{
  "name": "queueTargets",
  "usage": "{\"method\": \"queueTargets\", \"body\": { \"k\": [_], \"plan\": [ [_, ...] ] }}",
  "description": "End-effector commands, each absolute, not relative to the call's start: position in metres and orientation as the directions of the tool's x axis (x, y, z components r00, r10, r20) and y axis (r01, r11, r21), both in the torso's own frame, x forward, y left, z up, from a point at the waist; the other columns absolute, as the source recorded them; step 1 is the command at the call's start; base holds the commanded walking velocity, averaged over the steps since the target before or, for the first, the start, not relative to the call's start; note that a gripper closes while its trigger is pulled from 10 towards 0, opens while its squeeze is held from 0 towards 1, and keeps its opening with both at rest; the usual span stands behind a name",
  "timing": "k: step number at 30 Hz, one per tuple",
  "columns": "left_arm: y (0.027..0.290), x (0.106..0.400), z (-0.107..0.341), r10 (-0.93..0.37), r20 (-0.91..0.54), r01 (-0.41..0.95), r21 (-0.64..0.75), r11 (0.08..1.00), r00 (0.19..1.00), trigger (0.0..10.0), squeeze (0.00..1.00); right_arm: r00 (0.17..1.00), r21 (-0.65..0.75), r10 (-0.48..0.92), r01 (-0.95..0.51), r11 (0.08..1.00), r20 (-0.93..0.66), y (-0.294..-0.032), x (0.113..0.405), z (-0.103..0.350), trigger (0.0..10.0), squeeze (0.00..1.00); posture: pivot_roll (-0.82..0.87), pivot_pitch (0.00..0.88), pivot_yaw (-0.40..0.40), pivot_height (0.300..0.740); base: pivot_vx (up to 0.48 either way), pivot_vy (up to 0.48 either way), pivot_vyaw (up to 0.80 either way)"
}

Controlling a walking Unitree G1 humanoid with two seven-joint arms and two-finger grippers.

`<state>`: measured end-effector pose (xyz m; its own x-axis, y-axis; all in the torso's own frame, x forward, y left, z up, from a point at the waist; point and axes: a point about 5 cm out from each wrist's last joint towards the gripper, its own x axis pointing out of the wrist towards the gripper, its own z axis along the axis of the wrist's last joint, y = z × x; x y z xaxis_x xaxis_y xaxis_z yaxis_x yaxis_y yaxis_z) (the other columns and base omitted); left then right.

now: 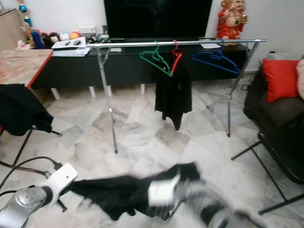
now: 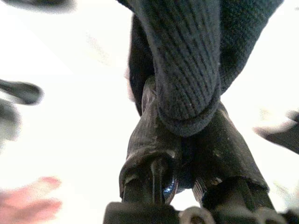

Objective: Hang hanger

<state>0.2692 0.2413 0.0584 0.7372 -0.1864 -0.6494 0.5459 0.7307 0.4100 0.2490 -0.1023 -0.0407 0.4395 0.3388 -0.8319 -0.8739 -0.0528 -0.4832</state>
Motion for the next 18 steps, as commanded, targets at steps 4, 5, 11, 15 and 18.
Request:
{"method": "queueTargets", "body": {
  "k": [4,5,11,15,18],
  "plan": [
    [0.2556,0.2684,0.0614,-0.122,-0.646,0.501,0.444,0.743,0.753,0.0,0.0,0.679,-0.754,-0.428,-0.657,0.007,-0.596,-0.3167,0.3324,0.0953,0.0,0.0,0.08,0.0,0.0,0.74,0.0,0.0,0.0],
    [0.2556,0.2684,0.0614,-0.122,-0.646,0.501,0.444,0.743,0.753,0.0,0.0,0.679,-0.754,-0.428,-0.657,0.007,-0.596,-0.3167,0.3324,0.0953,0.0,0.0,0.08,0.0,0.0,0.74,0.0,0.0,0.0],
    [0.2556,0.2684,0.0614,-0.122,-0.646,0.501,0.444,0.743,0.753,0.0,0.0,0.679,-0.754,-0.428,-0.657,0.007,-0.596,-0.3167,0.3324,0.0953,0.0,0.0,0.08,0.0,0.0,0.74,0.0,0.0,0.0],
    [0.2556,0.2684,0.0614,-0.122,-0.646,0.501,0.444,0.743,0.753,0.0,0.0,0.679,-0.754,-0.428,-0.657,0.007,-0.596,-0.3167,0.3324,0.0953,0.0,0.0,0.08,0.0,0.0,0.74,0.0,0.0,0.0],
    [0.2556,0.2684,0.0614,-0.122,-0.646,0.501,0.444,0.743,0.753,0.0,0.0,0.679,-0.754,-0.428,-0.657,0.007,-0.596,-0.3167,0.3324,0.0953,0.0,0.0,0.08,0.0,0.0,0.74,0.0,0.0,0.0]
  ]
}}
